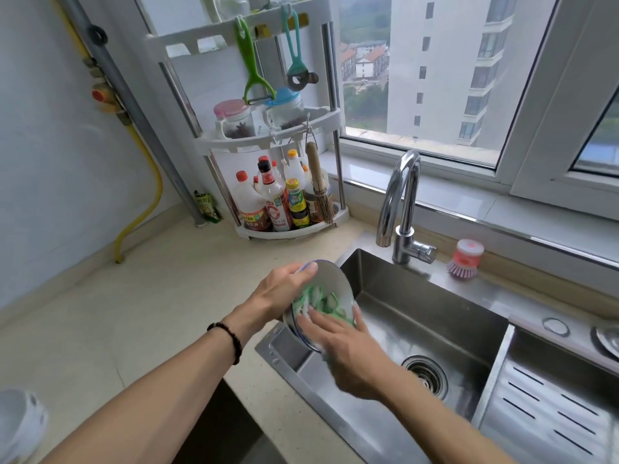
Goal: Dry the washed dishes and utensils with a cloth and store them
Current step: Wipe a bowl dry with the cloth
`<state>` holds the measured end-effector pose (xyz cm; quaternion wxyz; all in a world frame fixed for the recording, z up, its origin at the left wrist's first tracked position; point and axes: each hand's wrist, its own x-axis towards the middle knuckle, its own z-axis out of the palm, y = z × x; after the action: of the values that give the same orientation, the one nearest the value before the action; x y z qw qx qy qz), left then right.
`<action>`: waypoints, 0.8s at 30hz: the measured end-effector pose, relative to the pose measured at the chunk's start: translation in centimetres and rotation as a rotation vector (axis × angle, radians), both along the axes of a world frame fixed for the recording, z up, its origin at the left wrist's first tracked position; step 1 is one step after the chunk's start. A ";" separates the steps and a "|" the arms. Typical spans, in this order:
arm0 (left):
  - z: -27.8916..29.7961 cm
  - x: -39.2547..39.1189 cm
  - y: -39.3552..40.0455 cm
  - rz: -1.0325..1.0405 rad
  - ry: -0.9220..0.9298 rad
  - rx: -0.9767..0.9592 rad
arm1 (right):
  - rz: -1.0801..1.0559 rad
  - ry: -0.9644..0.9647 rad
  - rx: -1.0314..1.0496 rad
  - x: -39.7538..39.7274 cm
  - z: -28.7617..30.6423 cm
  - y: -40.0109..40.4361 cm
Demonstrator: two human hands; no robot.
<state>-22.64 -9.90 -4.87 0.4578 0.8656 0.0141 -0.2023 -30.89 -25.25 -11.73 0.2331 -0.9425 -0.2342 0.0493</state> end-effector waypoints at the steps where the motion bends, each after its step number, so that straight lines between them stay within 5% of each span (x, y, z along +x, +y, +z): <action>1: 0.2 0.3 0.2 -0.041 0.047 -0.019 | 0.020 -0.071 -0.087 0.3 -0.5 -1.0; 3: 0.1 0.6 0.2 -0.063 0.040 -0.047 | -0.014 -0.092 -0.132 0.7 0.1 -1.4; 8: 0.1 1.2 -0.3 0.011 -0.117 -0.002 | -0.097 0.232 0.293 -0.3 2.4 2.7; 13: 1.0 1.6 0.2 -0.092 0.005 -0.019 | -0.137 -0.021 -0.112 1.0 1.6 0.2; 18: 1.0 1.4 -1.0 0.003 -0.200 0.067 | -0.154 0.240 0.306 0.9 3.3 2.2; 24: 3.5 2.6 0.5 -0.238 0.208 0.070 | -0.158 -0.219 -0.203 0.9 1.1 -0.1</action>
<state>-20.08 -9.44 -1.39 0.3960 0.8510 -0.0344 -0.3431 -29.98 -25.37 -10.64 0.1127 -0.9765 -0.1773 -0.0486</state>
